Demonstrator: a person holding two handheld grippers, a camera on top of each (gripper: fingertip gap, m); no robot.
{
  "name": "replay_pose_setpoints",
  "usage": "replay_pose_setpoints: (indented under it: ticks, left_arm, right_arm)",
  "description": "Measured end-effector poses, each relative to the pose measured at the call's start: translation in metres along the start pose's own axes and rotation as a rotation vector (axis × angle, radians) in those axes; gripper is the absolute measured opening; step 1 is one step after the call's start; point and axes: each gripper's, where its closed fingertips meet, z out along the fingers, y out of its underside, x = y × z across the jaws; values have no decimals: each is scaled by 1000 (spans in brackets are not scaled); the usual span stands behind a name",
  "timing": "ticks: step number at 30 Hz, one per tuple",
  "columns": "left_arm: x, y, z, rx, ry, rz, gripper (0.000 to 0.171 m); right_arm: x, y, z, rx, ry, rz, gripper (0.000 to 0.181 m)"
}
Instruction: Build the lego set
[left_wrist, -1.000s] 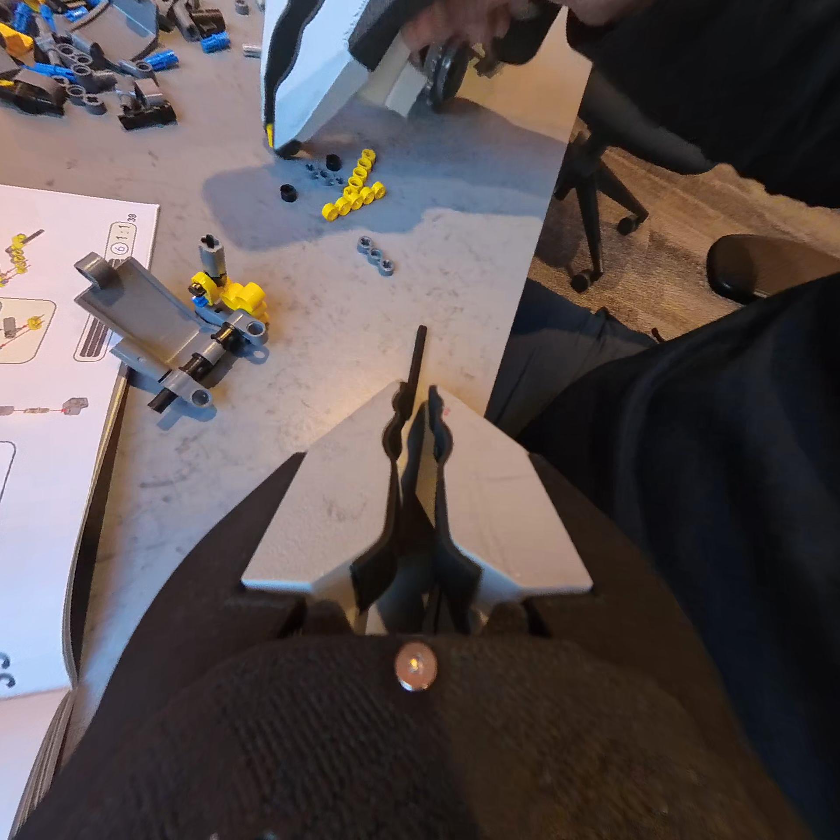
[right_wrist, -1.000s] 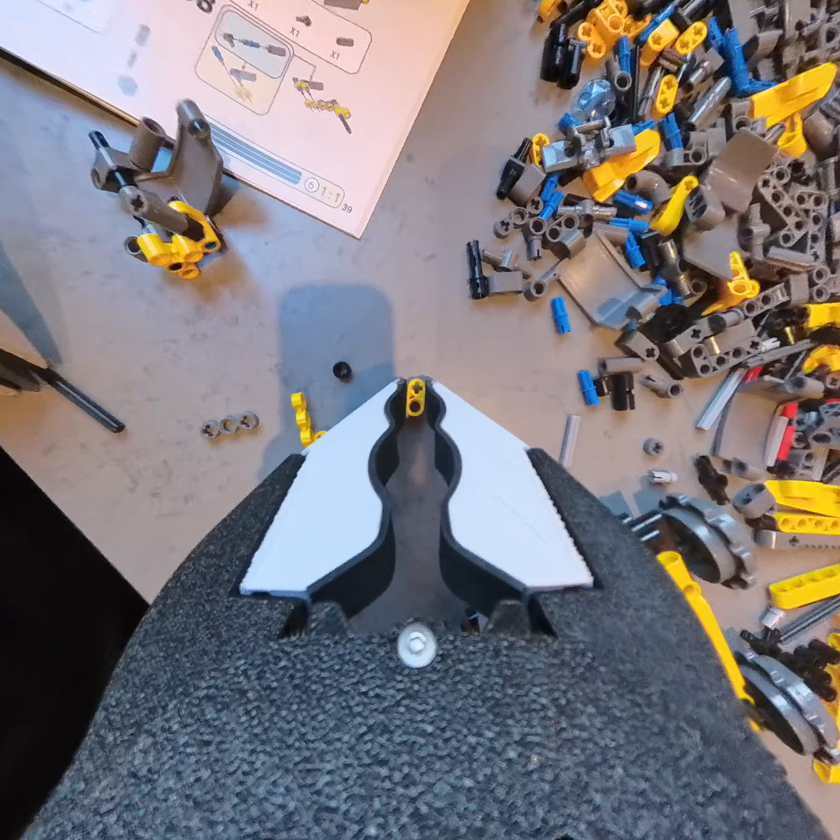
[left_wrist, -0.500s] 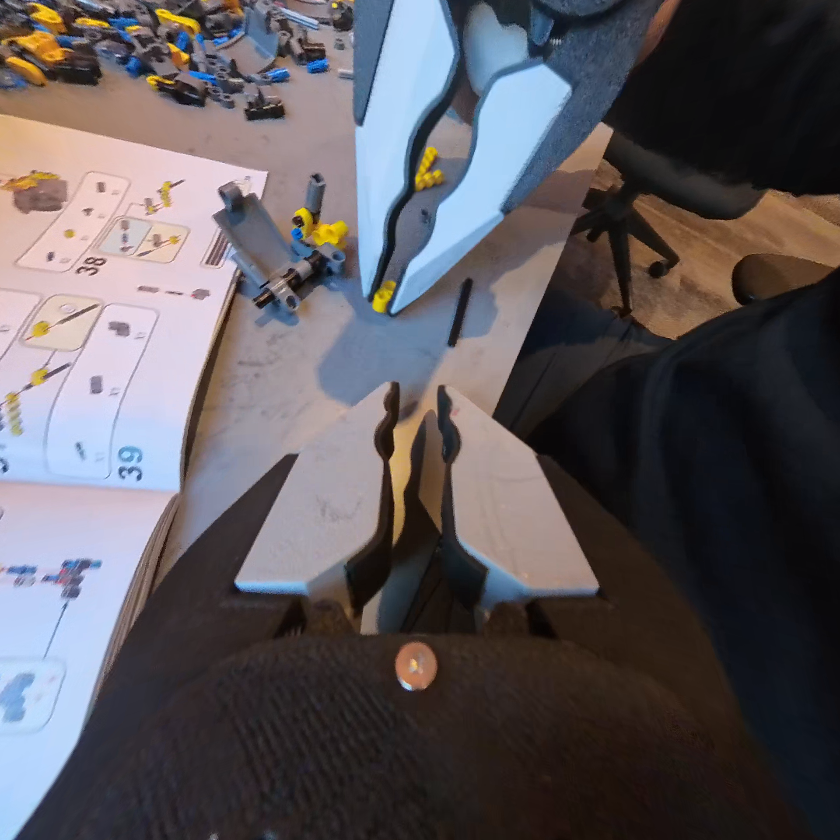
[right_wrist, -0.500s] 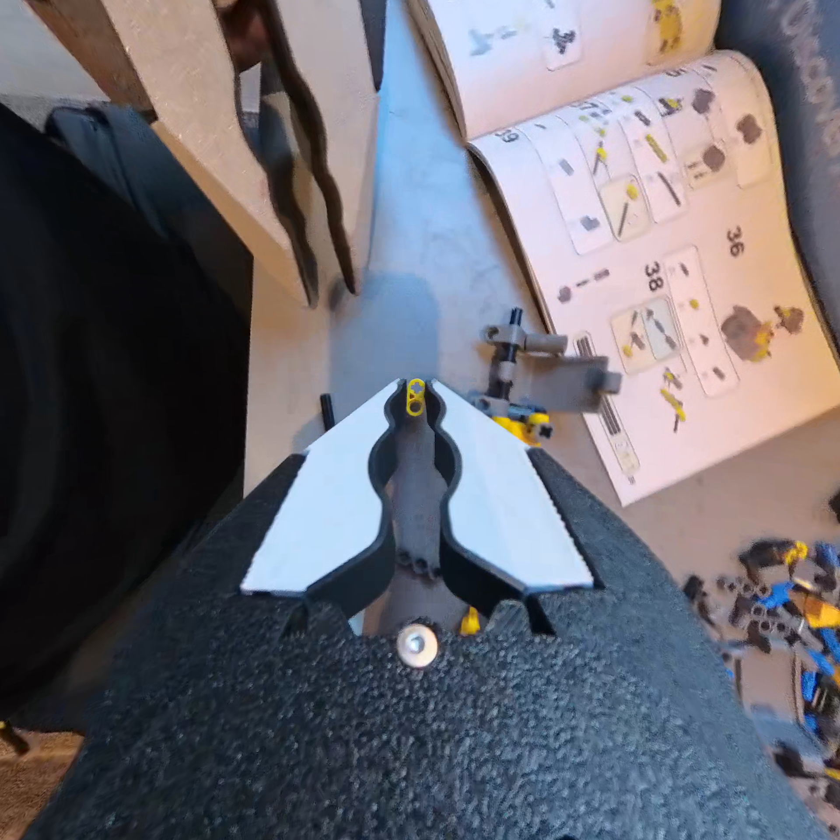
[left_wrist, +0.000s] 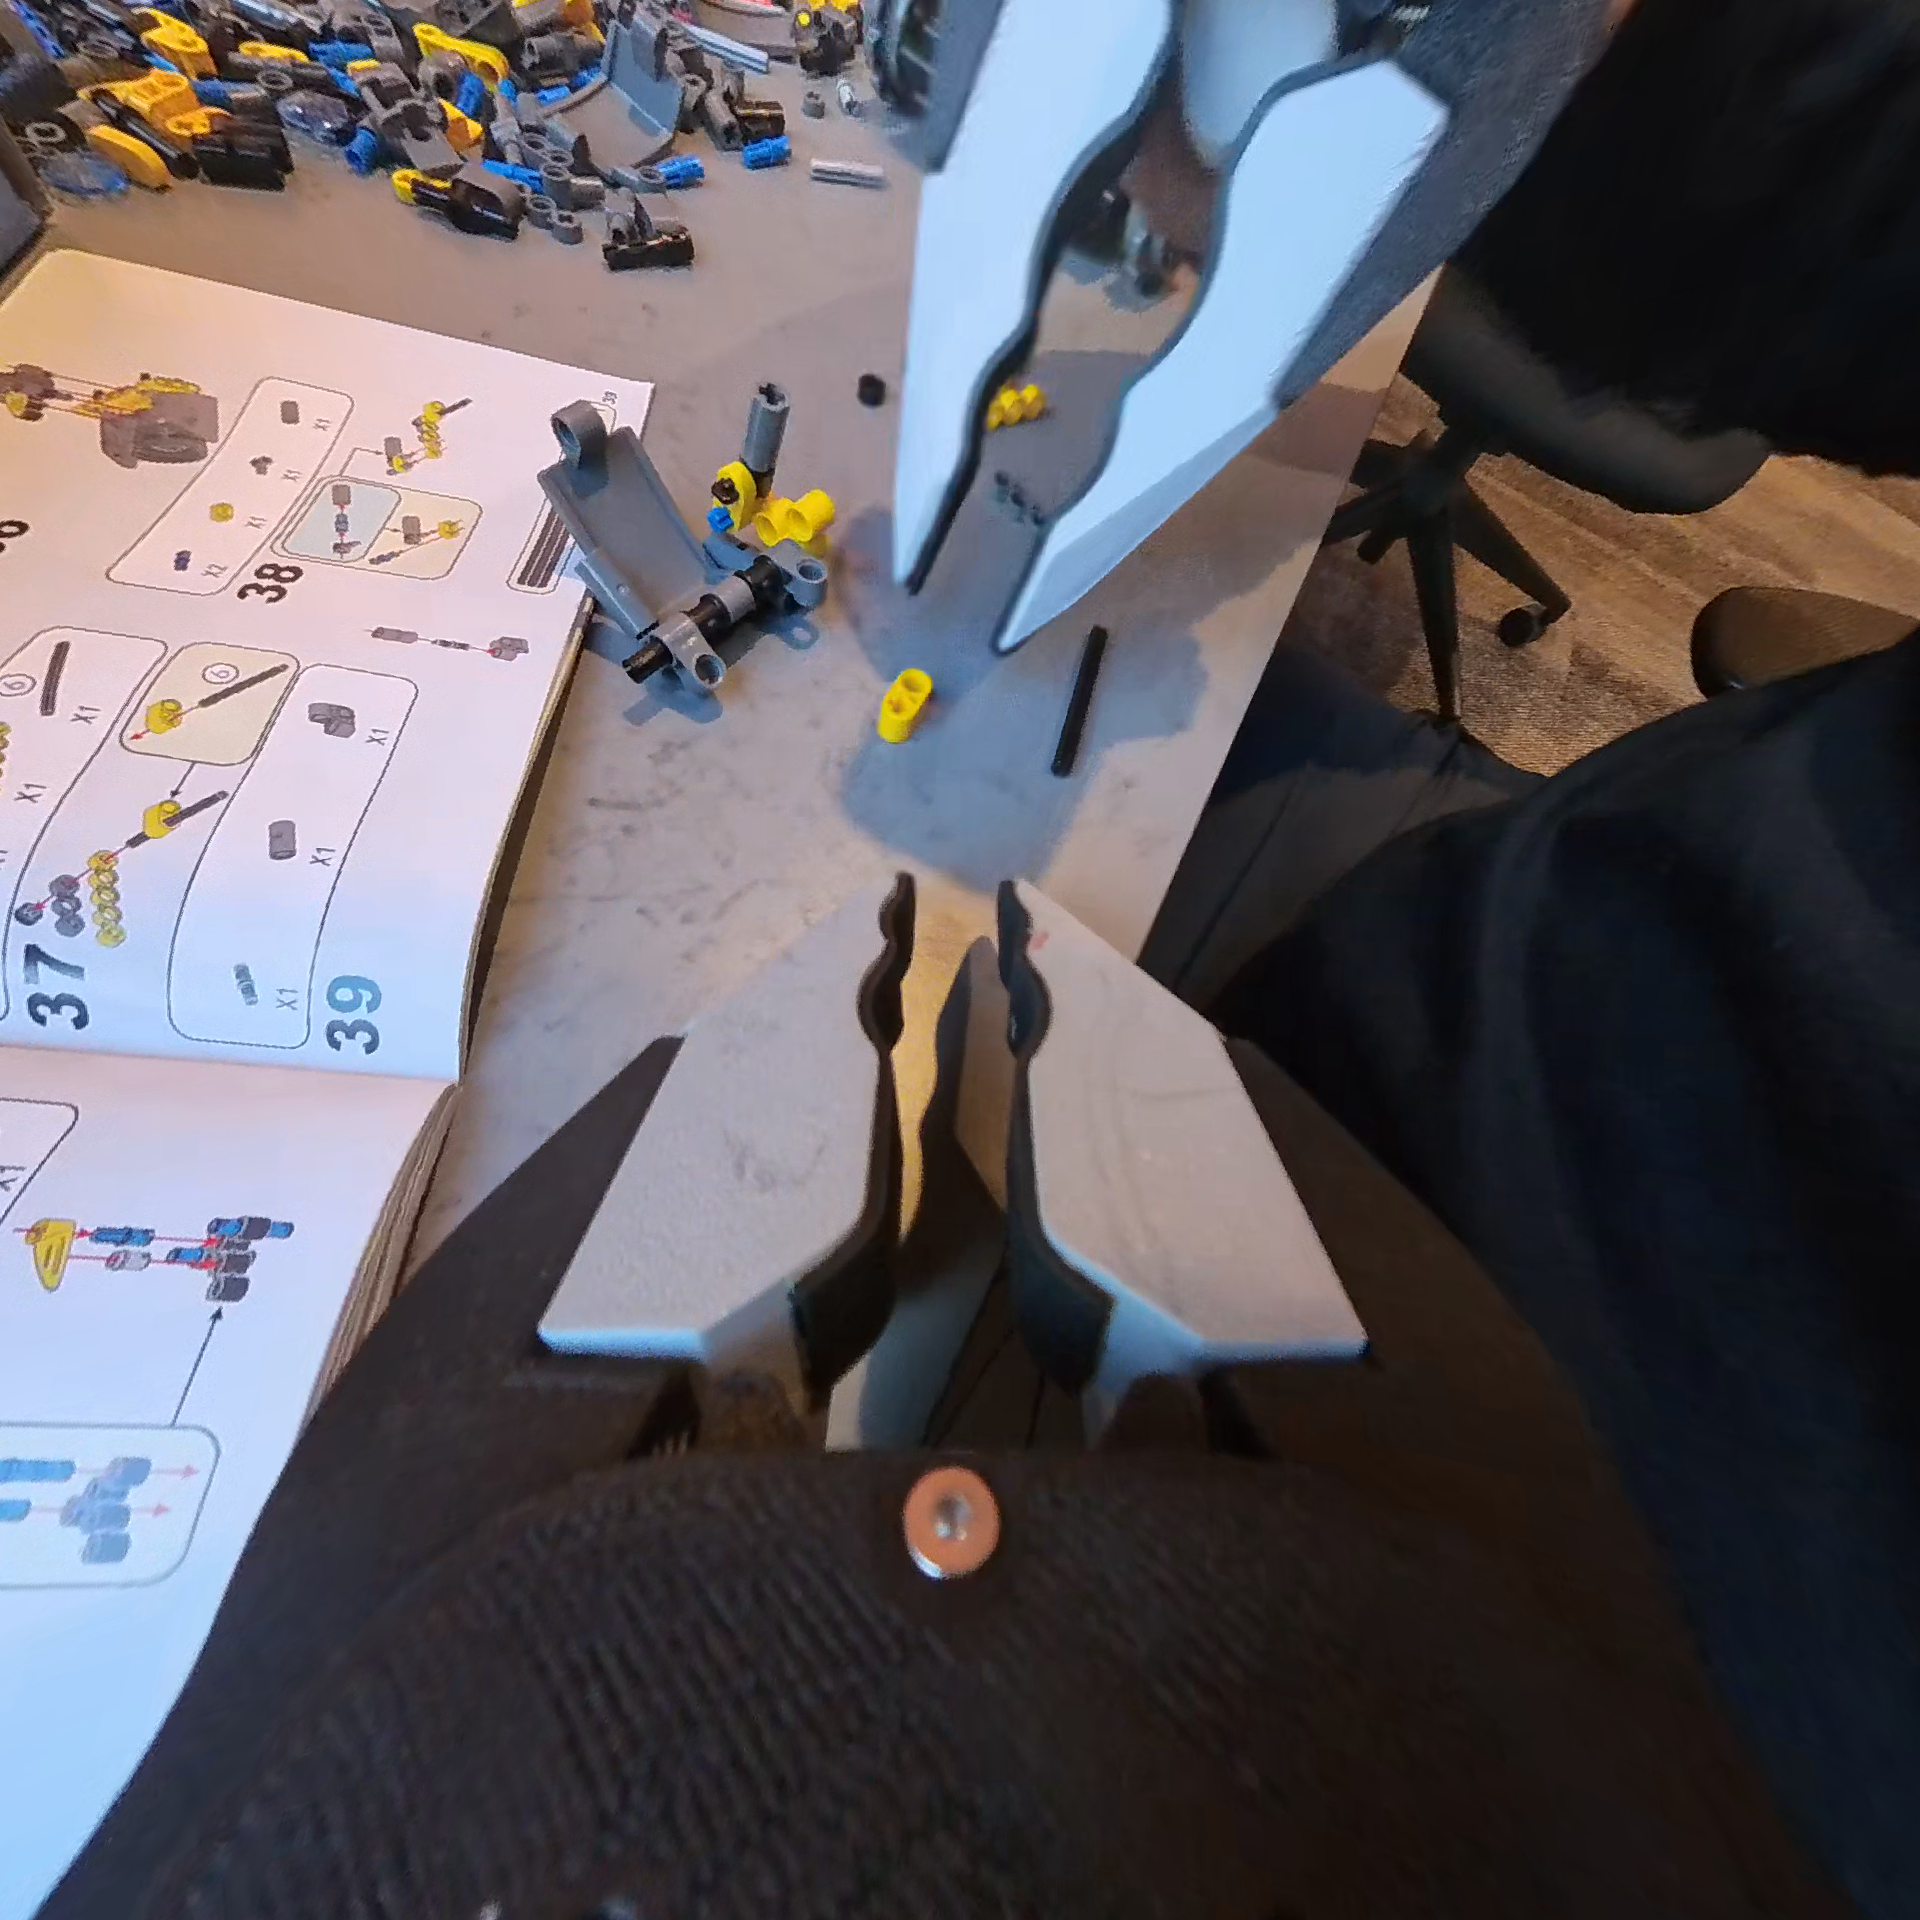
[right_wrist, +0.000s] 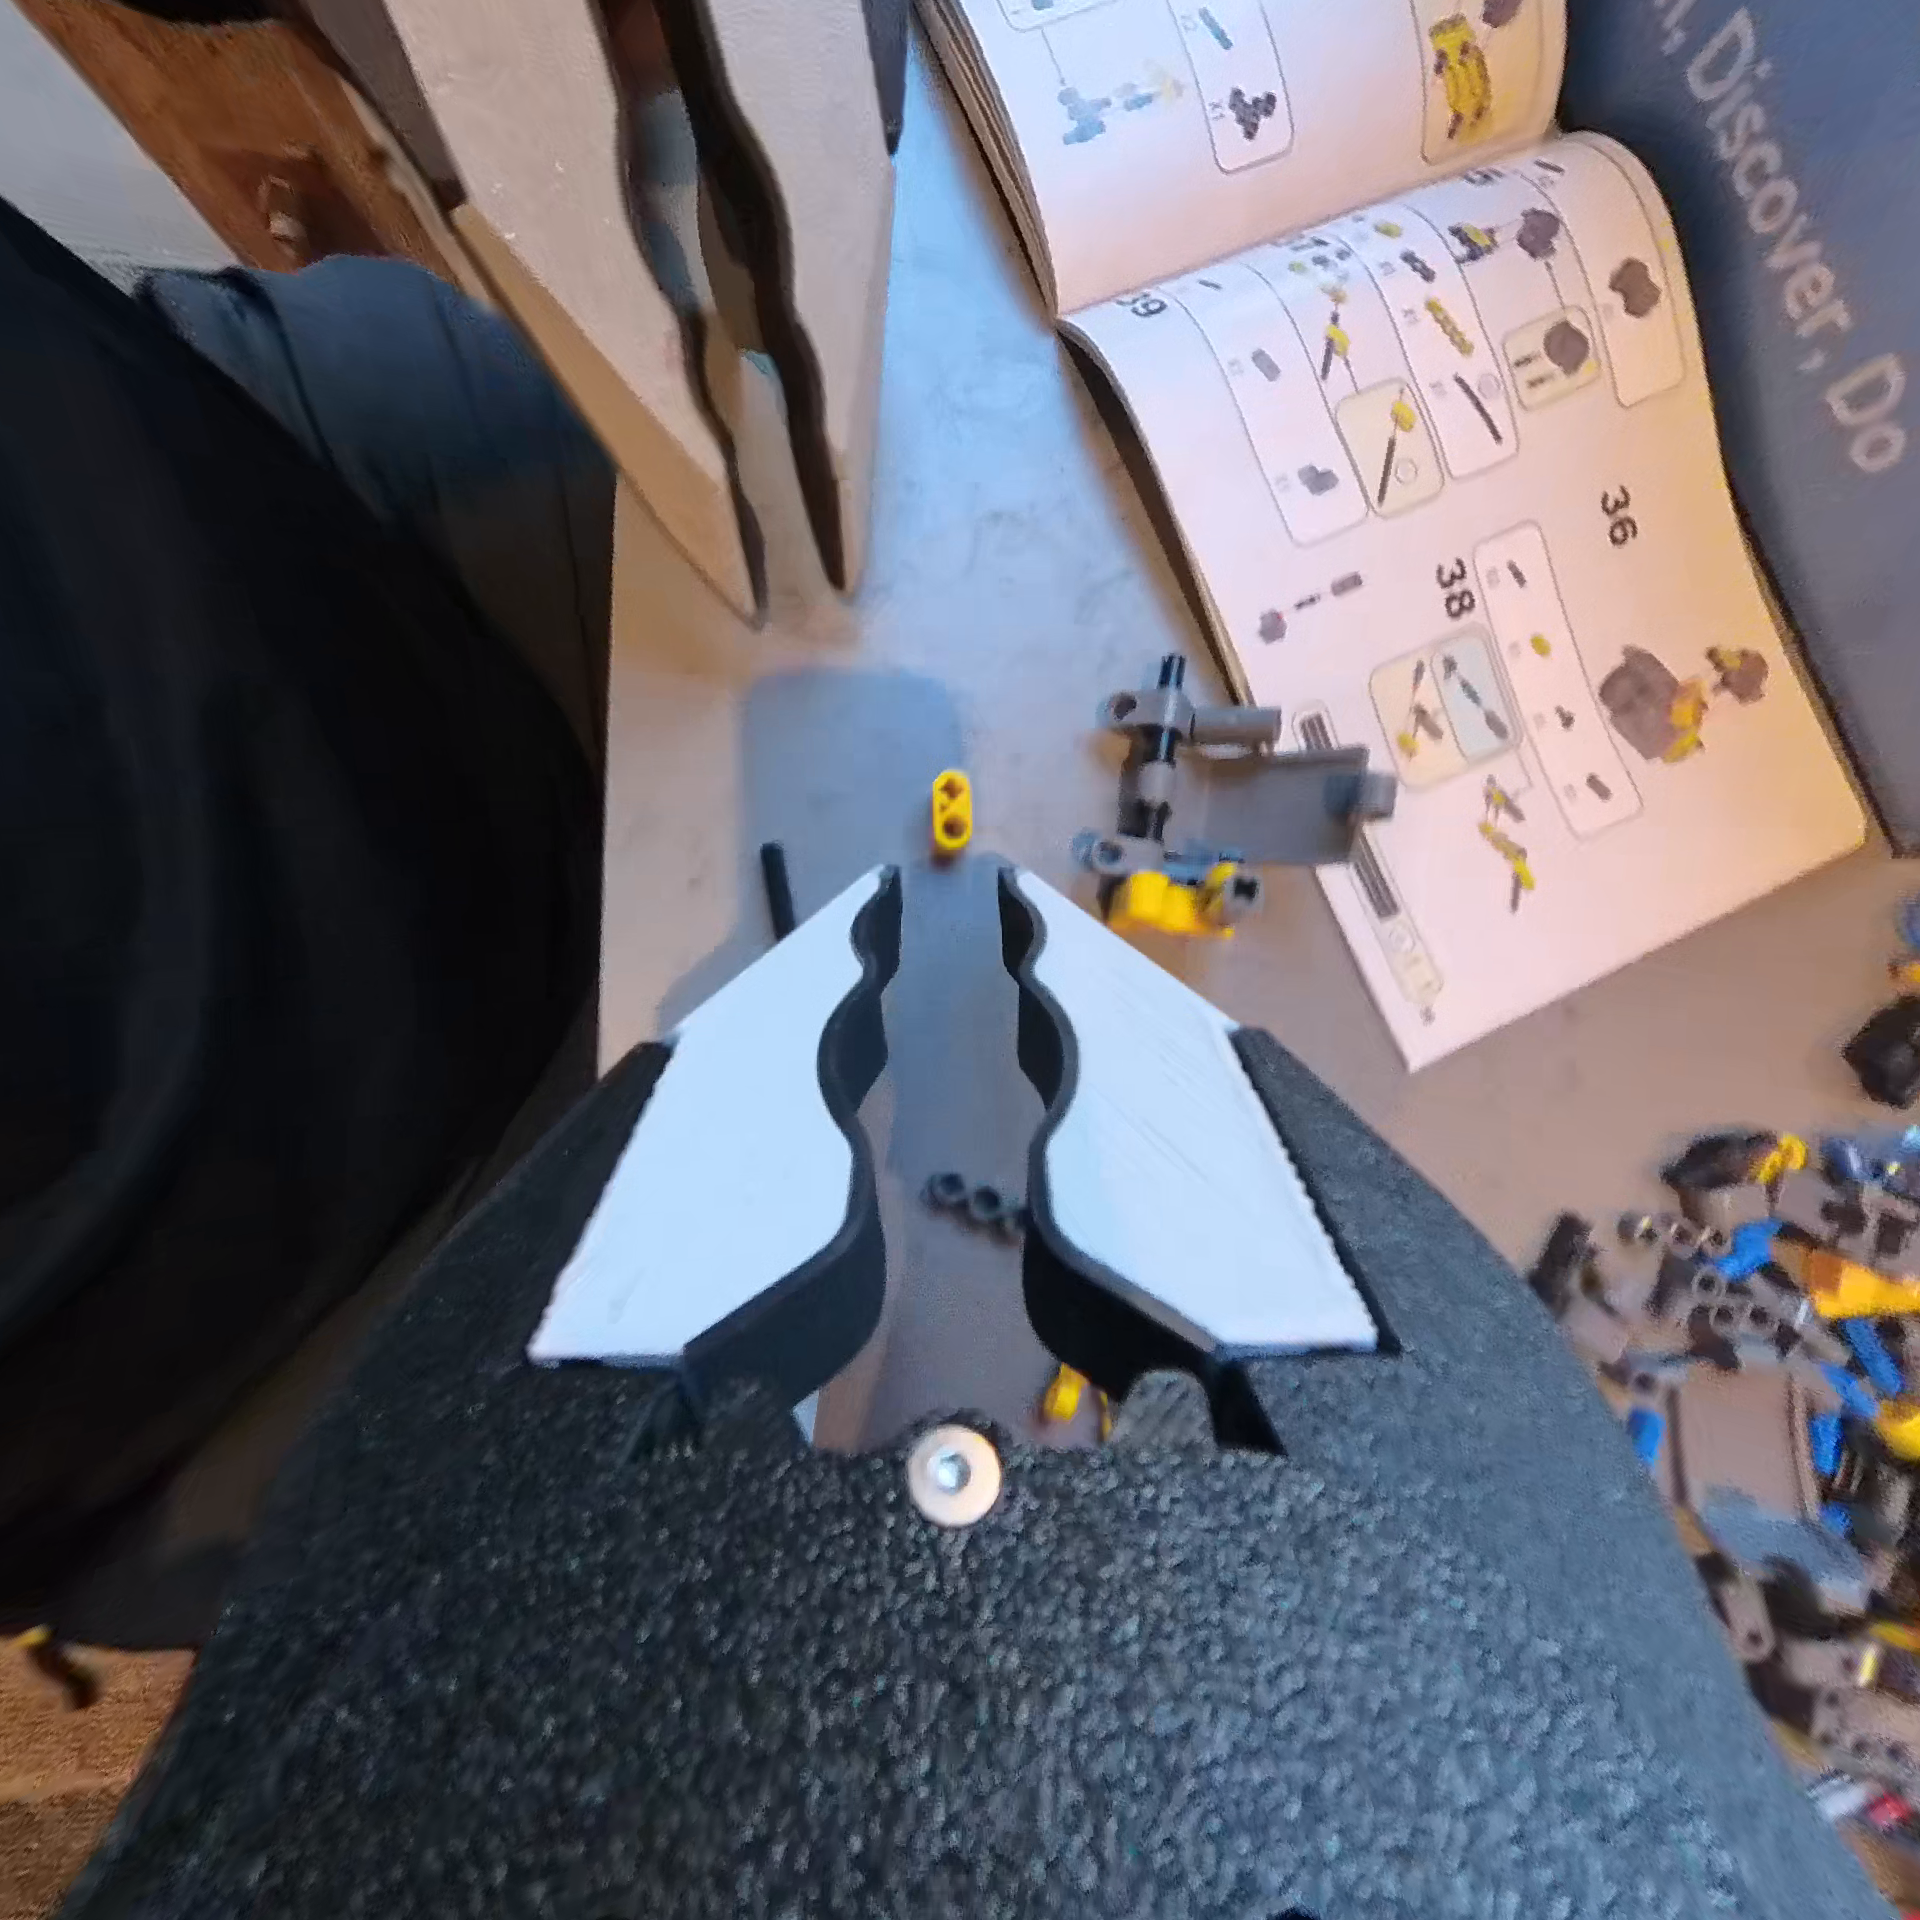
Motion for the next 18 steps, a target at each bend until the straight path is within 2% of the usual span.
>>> replay_pose_setpoints:
  ticks: [3, 7, 11, 14, 18]
  left_arm:
    - [-1, 0, 2, -15, 1, 6, 15]
    - [-1, -9, 11, -52, 7, 66, 15]
    - [-3, -17, 22, -116, 26, 121, 20]
    - [-16, -17, 29, -178, -32, 192, 20]
    - [-12, -16, 42, -204, 24, 239, 18]
  right_arm:
    - [-12, 13, -13, 12, -16, 56, 18]
    - [-26, 30, -12, -20, -26, 77, 19]
    - [-27, 31, -7, -21, -28, 75, 17]
    - [-30, 31, -6, -6, -54, 58, 4]
    - [-29, 31, -6, 8, -61, 61, 3]
